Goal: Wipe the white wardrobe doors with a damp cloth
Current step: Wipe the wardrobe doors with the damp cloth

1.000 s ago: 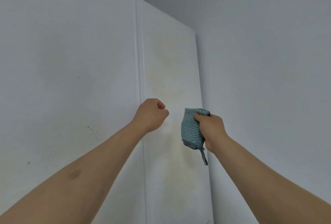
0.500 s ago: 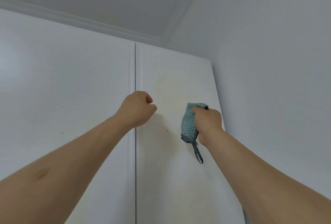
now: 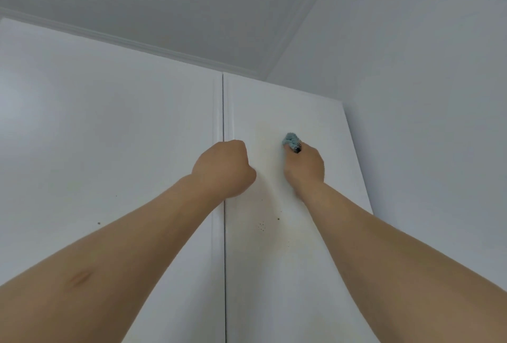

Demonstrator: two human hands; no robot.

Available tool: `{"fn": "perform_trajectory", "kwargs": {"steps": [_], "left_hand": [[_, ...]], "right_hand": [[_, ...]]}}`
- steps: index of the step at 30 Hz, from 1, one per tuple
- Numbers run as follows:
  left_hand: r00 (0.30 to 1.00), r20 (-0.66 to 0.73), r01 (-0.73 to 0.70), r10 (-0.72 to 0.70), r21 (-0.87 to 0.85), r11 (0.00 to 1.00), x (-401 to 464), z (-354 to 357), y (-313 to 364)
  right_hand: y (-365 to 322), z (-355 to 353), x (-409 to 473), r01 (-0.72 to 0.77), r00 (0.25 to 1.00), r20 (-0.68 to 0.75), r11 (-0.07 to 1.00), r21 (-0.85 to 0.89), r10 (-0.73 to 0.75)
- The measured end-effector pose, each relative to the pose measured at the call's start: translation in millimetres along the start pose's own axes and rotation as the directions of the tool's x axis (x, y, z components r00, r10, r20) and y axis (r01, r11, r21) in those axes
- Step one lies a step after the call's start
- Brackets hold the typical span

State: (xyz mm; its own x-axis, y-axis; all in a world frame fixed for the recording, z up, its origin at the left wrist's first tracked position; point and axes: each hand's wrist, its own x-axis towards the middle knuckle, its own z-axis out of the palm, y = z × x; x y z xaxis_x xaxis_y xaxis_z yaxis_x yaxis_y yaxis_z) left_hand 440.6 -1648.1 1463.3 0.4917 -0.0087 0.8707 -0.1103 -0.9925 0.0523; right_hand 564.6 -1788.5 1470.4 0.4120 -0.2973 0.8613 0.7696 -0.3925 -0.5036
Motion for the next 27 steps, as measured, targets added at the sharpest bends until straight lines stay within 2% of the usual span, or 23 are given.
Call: {"fn": "perform_trajectory", "kwargs": {"steps": [6,10,12,15,18,20,23,25,27], "left_hand": [[0.998,-0.029,-0.049,0.048,-0.023,0.999,-10,-1,-17],[0.994,-0.088,-0.065,0.063,-0.019,0.998,-10,1,-20],[0.992,-0.113,-0.056,0.055,-0.003,0.998,-9,5,-17],[0.988,-0.155,-0.008,0.010,0.010,1.000,-7,9,-7],[0.986,-0.165,0.012,-0.003,0.053,0.999,-5,13,0],[0.988,-0.151,0.019,-0.009,0.065,0.998,-7,14,1],[0.994,-0.112,0.016,-0.006,0.090,0.996,-8,14,-1],[0.996,-0.088,0.011,-0.002,0.097,0.995,-8,12,0],[0.997,-0.078,0.011,-0.003,0.101,0.995,-6,10,-1]], "right_hand": [[-11,25,-8,0.119,0.983,0.153,0.989,-0.089,-0.104],[-19,25,-16,0.226,0.952,0.214,0.974,-0.003,-0.220],[-17,26,-22,0.292,0.919,0.264,0.955,0.041,-0.292],[-3,26,-39,0.462,0.831,0.332,0.886,0.036,-0.447],[25,14,-48,0.565,0.746,0.418,0.825,0.013,-0.518],[43,1,-45,0.594,0.717,0.464,0.804,-0.017,-0.520],[57,-16,-33,0.518,0.774,0.470,0.851,-0.086,-0.424],[55,-20,-21,0.444,0.832,0.429,0.886,-0.135,-0.352],[42,-19,-8,0.343,0.882,0.381,0.933,-0.111,-0.279]]}}
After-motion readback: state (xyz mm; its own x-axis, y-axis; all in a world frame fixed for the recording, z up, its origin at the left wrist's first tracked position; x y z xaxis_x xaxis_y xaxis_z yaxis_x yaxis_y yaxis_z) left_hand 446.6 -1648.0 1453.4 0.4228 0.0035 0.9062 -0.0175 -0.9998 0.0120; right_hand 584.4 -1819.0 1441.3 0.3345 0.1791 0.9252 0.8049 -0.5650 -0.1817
